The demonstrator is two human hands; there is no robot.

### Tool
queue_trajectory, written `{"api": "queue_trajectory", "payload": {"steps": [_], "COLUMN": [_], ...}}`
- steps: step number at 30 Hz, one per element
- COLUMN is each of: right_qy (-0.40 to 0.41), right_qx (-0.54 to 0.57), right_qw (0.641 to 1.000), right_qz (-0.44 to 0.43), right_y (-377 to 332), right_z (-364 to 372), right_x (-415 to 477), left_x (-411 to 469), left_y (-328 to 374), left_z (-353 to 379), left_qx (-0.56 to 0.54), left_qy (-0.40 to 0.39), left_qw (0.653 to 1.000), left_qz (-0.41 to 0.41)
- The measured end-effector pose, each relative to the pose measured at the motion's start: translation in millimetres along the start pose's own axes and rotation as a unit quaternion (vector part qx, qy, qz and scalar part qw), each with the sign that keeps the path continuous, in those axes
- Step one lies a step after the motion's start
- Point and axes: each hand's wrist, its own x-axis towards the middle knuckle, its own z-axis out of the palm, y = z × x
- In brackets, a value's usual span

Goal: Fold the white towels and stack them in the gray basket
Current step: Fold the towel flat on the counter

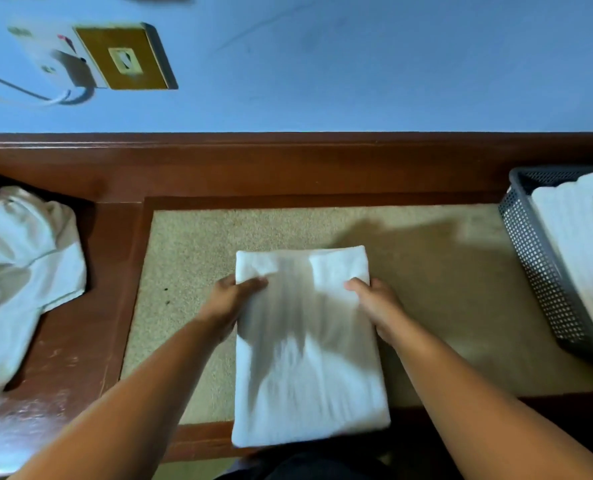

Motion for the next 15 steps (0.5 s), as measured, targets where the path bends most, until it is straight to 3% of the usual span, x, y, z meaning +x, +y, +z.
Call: {"api": "queue_trajectory", "payload": {"steps": [4,6,9,10,13,15], "right_qy": [0.038,0.041,-0.006,-0.004,0.064,0.068], "right_qx": [0.030,-0.009,-0.058,-0.080,-0.237,-0.340], "right_qw": [0.987,0.965,0.897,0.879,0.777,0.780], "right_qz": [-0.154,-0.260,-0.439,-0.469,-0.580,-0.521], "right_y": [-56.8,-77.0,-78.0,-70.6,-22.9,28.6], "right_z": [-18.0,-35.9,-55.3,-60.0,-66.1,-67.4], "right_x": [-25.9,-48.5,-74.9,-77.3,-74.5,-68.4], "left_x": [-41.2,-68.7,-101.5,-105.3,-96.7,-85.4], "left_y": [68.3,92.4,100.0,94.9,43.4,-12.8], "left_z": [-0.7,-5.3,-17.5,-24.0,-42.8,-51.4], "left_qx": [0.011,0.078,0.226,0.269,0.384,0.478], "left_qy": [-0.059,-0.075,-0.046,-0.034,-0.020,-0.016], "left_qw": [0.978,0.938,0.860,0.836,0.779,0.756], "left_qz": [0.202,0.328,0.455,0.478,0.495,0.448]}}
